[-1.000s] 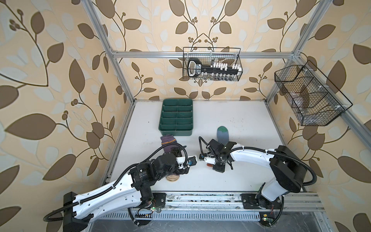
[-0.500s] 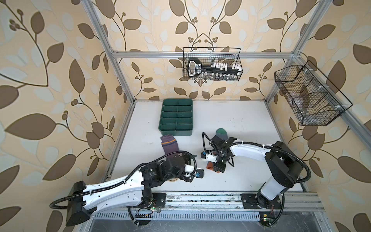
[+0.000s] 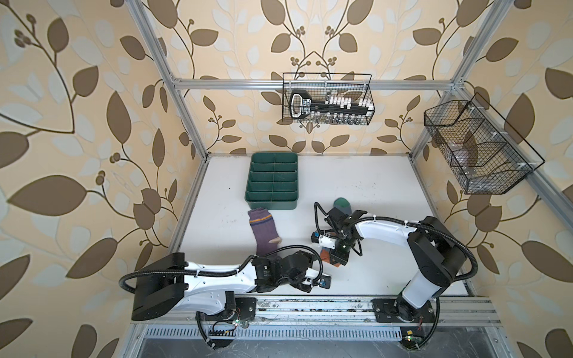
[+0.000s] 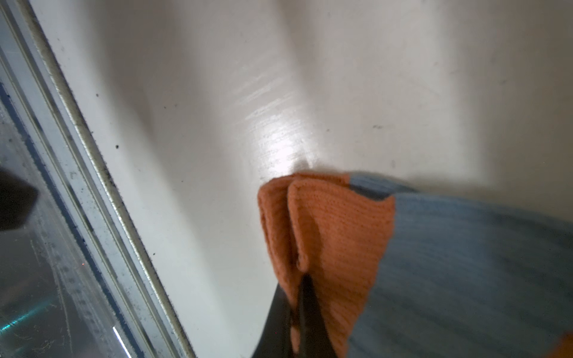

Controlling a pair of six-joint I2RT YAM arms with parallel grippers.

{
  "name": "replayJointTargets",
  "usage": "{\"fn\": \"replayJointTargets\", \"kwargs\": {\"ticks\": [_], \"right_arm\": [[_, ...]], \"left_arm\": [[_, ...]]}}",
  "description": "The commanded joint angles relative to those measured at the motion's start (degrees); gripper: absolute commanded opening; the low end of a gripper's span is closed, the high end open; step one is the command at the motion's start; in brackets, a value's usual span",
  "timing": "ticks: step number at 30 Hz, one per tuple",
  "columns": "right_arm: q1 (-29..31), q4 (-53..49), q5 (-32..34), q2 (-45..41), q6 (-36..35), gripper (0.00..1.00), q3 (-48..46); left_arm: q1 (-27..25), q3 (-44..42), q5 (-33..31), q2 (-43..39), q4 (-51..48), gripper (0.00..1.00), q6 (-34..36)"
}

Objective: Roll the socks
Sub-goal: 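Bring the left gripper to the folded cuff beside the right gripper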

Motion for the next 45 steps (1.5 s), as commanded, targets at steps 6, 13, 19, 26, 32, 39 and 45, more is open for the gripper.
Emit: {"fn": "replayJointTargets", "kwargs": {"ticks": [6, 13, 19, 26, 32, 39, 45], "right_arm": [[-0.31, 2.09, 2.36, 2.08, -0.56, 0.0, -2.84], [-0.19, 2.03, 1.49, 1.3, -0.7, 0.0, -3.02], [-0.25, 1.88, 0.32, 0.23, -0.93, 0.0, -2.87], [-0.12, 1.94, -0.5, -1.05, -0.93, 0.0, -3.1], [-0.1, 1.81, -0.68, -1.78, -0.71, 0.0, -3.08], [-0.17, 1.94, -0.22, -3.85, -0.6, 0.0, -3.17], [-0.39, 3.15, 2.58, -6.9, -0.27, 0.05, -4.08]], "left_arm": [[-0.3, 3.87, -8.3, 12.03, 13.59, 0.69, -4.9], [-0.3, 5.34, -11.07, 18.95, 18.18, 0.58, -6.7], [-0.21, 6.4, -9.84, 22.05, 18.35, 0.51, -7.31], [-0.21, 8.26, -9.58, 25.92, 18.59, 0.48, -8.14], [-0.21, 8.96, -9.15, 28.02, 18.15, 0.35, -9.36], [-0.21, 8.24, -10.52, 28.9, 17.83, 0.19, -11.19], [-0.21, 8.44, -13.54, 28.82, 16.53, 0.02, -12.89]]}}
